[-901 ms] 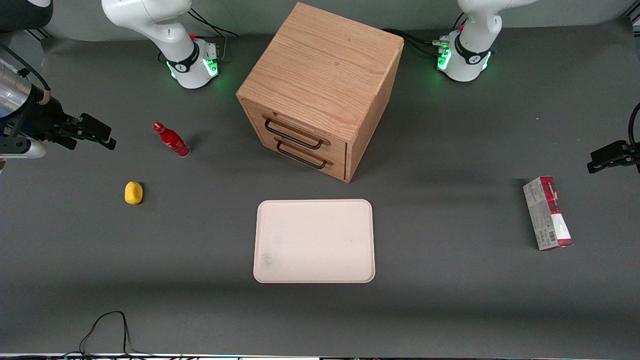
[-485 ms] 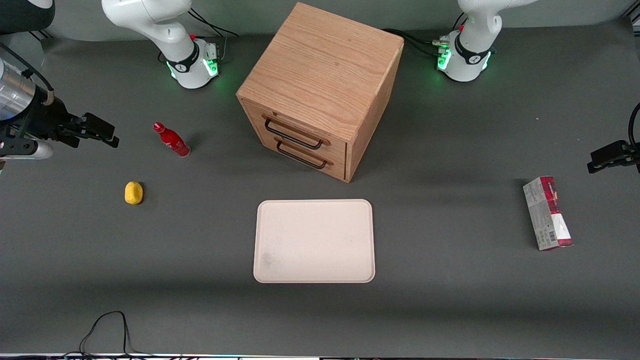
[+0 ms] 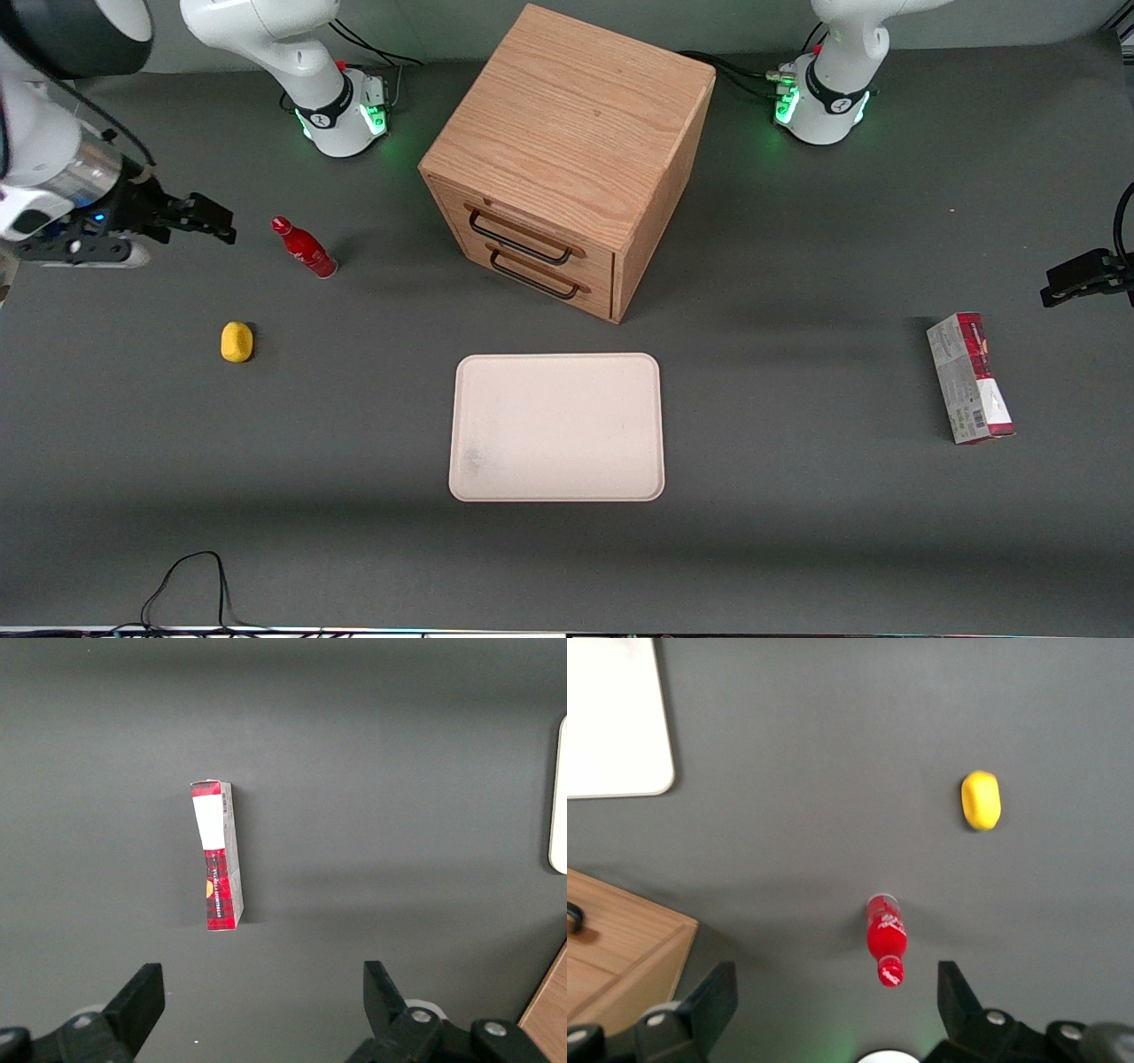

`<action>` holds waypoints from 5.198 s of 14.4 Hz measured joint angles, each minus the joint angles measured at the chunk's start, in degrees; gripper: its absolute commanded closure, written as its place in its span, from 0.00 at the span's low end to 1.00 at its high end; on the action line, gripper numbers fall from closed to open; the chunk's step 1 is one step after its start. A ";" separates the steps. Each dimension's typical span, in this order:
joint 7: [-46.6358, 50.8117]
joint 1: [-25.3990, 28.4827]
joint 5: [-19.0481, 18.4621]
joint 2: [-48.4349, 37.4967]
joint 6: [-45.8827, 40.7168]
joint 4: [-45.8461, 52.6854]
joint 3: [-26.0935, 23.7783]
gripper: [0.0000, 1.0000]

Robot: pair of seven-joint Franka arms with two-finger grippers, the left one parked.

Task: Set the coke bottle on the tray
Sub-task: 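Move the open right gripper toward the red Coca-Cola bottle, then lower the right gripper around the bottle and close on it, then lift the bottle and carry it with the right gripper over the white tray, then lower the bottle onto the tray and open the right gripper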

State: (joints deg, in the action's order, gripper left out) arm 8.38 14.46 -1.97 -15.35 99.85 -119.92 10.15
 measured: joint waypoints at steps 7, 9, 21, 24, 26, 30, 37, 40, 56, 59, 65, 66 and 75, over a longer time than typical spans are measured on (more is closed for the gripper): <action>0.00 0.12 -0.73 -10.84 21.00 -31.02 -0.10 0.00; 0.00 0.14 -1.08 -10.67 24.76 -34.72 -0.10 0.00; -2.05 0.13 -6.11 -7.82 30.64 -38.69 5.17 0.00; -2.05 0.14 -6.12 -6.80 31.61 -39.32 5.16 0.25; -2.07 0.14 -6.12 -6.56 31.63 -39.32 5.16 0.62; -2.07 0.14 -6.14 -6.54 31.63 -39.31 5.16 1.00; -2.06 0.14 -6.26 -6.53 27.62 -34.80 4.38 1.00; -1.95 0.15 -6.06 -6.35 18.88 -24.94 1.32 1.00; -1.95 0.44 1.98 41.17 -14.08 60.64 -18.50 1.00; -1.82 1.16 1.71 51.00 -5.95 64.31 -21.92 1.00; -1.79 3.02 -4.36 63.61 8.91 65.54 -22.24 1.00; -1.79 3.01 -4.99 64.89 10.24 65.54 -22.23 1.00; -1.76 2.98 -7.28 68.18 13.35 64.46 -22.24 0.35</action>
State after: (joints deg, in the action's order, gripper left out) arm 6.62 17.44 -9.25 52.83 113.20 -55.46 -12.08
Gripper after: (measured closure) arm 0.529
